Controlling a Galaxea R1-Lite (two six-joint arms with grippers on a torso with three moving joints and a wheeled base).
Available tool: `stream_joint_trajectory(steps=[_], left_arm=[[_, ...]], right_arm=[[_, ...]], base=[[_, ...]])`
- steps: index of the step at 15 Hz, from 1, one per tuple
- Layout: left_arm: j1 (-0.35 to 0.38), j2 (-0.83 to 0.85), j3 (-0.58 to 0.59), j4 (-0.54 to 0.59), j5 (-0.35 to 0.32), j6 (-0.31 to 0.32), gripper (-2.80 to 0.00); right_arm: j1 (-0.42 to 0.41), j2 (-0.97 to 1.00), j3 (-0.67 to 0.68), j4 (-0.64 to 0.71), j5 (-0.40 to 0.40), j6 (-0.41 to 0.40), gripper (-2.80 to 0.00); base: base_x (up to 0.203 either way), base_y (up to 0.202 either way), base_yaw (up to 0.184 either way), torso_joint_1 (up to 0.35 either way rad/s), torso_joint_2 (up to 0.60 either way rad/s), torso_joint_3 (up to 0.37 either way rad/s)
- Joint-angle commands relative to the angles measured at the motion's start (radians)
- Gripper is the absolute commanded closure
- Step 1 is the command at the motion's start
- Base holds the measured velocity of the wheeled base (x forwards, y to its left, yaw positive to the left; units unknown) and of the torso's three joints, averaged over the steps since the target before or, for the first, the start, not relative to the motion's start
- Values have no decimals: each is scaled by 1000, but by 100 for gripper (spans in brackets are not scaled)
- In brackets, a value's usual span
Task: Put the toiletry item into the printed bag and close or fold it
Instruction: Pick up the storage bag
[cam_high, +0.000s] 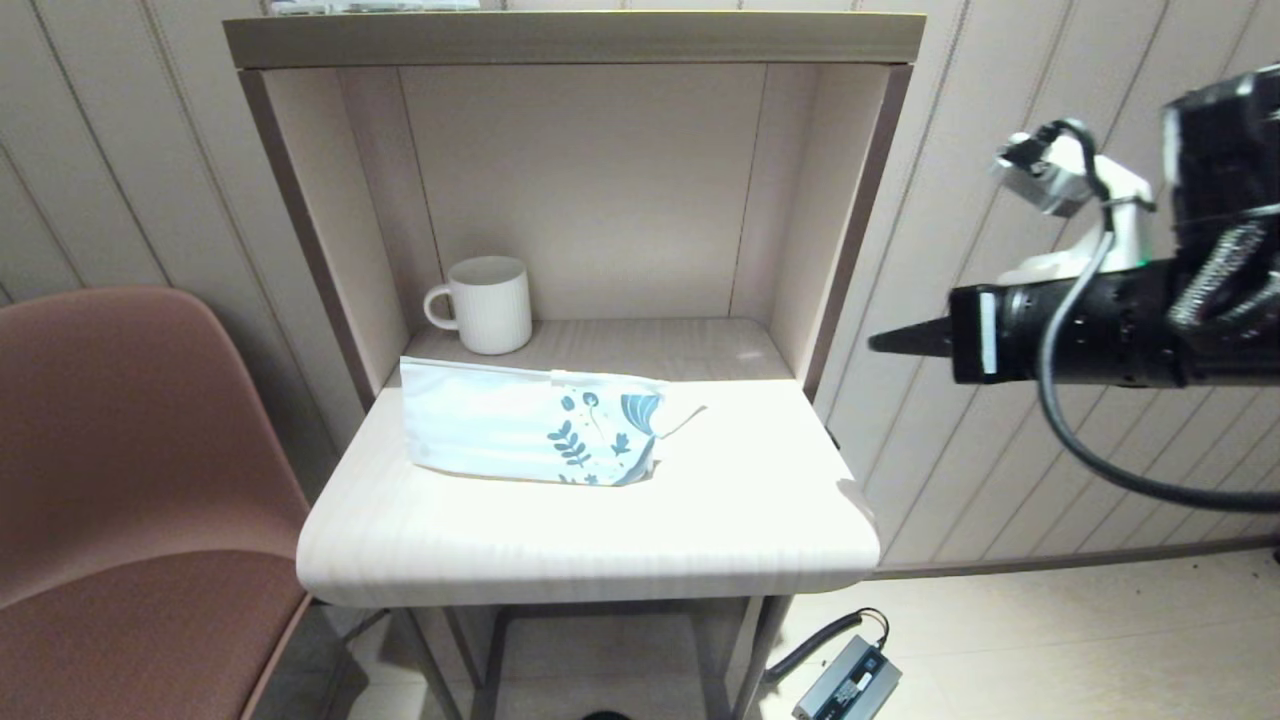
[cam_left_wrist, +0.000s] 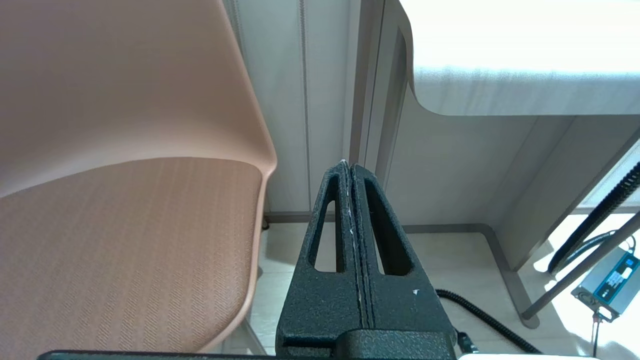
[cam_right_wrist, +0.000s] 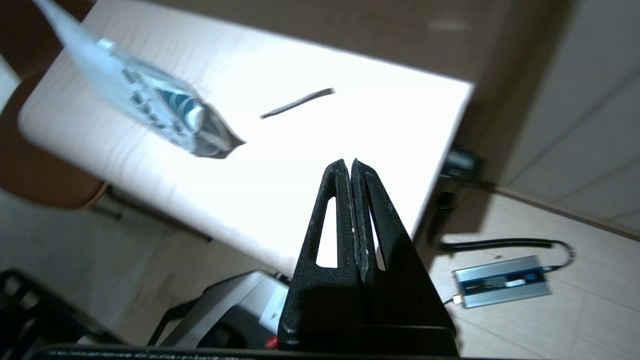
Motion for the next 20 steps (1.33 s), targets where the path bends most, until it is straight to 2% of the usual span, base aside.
stream_joint_trajectory(steps=[1,2,3,7,9,16,17,20], left_arm=[[0,0,0,2,0,2,0],[0,0,0,2,0,2,0],[0,0,0,2,0,2,0],[0,0,0,3,0,3,0],[0,0,0,3,0,3,0],[0,0,0,3,-2,3,0],[0,0,-2,3,-2,3,0],[0,0,-2,3,-2,3,0]], right_arm=[[29,162,-102,58,162,3,-280],[27,181,-116,68,207,-2,-280],[26,194,-122,70,210,-21,0],[27,210,-125,71,216,-119,0],[30,229,-126,74,244,-178,0],[30,255,-148,71,258,-201,0],[28,256,-137,70,256,-222,-280],[38,305,-161,69,264,-254,-280]], base=[[0,0,0,0,0,0],[0,0,0,0,0,0],[0,0,0,0,0,0],[0,0,0,0,0,0],[0,0,0,0,0,0],[0,0,0,0,0,0],[0,0,0,0,0,0],[0,0,0,0,0,0]])
